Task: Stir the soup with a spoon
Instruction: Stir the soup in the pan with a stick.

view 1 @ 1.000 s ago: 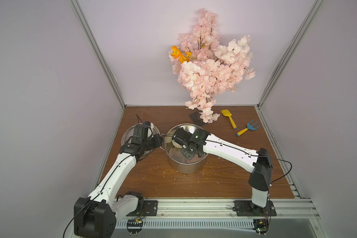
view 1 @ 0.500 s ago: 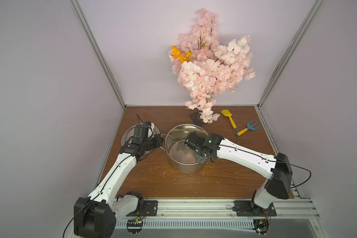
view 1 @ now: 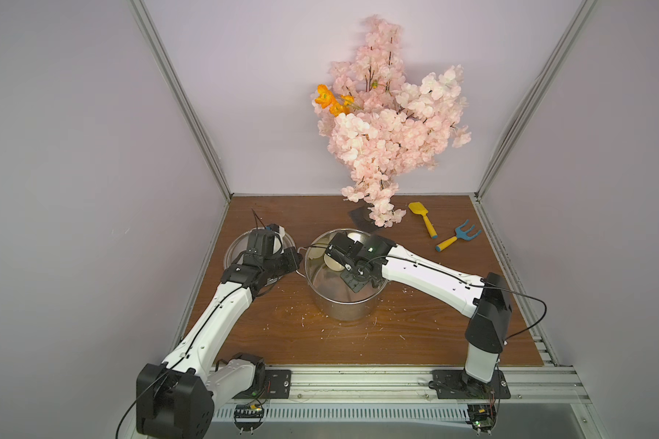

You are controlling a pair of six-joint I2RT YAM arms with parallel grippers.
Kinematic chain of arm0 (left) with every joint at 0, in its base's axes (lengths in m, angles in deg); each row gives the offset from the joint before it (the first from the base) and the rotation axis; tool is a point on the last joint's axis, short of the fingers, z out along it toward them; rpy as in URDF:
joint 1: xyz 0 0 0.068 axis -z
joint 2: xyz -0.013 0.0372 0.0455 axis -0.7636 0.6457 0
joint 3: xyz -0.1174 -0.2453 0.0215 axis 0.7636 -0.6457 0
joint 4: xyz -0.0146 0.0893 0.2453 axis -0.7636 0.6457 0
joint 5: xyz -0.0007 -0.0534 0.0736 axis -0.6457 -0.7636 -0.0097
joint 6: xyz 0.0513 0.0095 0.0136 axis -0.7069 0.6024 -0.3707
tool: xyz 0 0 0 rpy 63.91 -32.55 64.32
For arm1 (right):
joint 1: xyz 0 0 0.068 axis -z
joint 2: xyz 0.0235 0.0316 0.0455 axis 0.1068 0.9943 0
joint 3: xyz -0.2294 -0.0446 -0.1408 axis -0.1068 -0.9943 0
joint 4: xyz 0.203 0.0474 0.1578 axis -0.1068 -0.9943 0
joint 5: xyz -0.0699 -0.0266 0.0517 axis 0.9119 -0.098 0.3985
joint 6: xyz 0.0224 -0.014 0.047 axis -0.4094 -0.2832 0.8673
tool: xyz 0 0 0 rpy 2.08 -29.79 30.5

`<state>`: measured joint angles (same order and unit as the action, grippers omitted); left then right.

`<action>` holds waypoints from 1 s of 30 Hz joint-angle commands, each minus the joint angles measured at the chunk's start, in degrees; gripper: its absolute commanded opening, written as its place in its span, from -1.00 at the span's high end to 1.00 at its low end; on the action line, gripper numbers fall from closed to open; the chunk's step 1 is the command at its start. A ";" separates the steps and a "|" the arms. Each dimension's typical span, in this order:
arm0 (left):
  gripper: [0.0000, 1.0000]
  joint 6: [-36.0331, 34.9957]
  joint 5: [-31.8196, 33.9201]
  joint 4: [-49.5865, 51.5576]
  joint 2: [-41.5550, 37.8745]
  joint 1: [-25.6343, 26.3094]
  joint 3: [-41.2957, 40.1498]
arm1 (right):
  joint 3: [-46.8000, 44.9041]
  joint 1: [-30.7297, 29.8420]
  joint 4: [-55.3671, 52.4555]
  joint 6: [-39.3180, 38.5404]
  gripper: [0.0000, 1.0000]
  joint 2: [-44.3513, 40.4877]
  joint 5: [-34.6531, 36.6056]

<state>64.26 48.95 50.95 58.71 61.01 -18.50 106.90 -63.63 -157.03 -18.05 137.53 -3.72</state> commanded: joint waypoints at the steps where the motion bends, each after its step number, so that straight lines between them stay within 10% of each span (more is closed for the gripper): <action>1: 1.00 -1.42 -1.49 0.07 0.24 0.95 -0.25 | -0.94 -1.92 0.42 -0.34 1.00 -2.44 -0.80; 12: 1.00 -1.25 -1.81 0.05 -0.23 0.99 -0.18 | -16.63 2.02 1.15 3.68 1.00 -15.04 4.52; 30: 1.00 -1.71 -1.90 0.05 0.12 1.08 -0.90 | 1.15 -0.63 2.47 -0.51 1.00 -2.62 -2.39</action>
<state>64.26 48.63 50.84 58.71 61.27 -18.70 106.01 -62.01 -156.26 -17.80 135.30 -5.27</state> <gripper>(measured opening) 0.091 0.097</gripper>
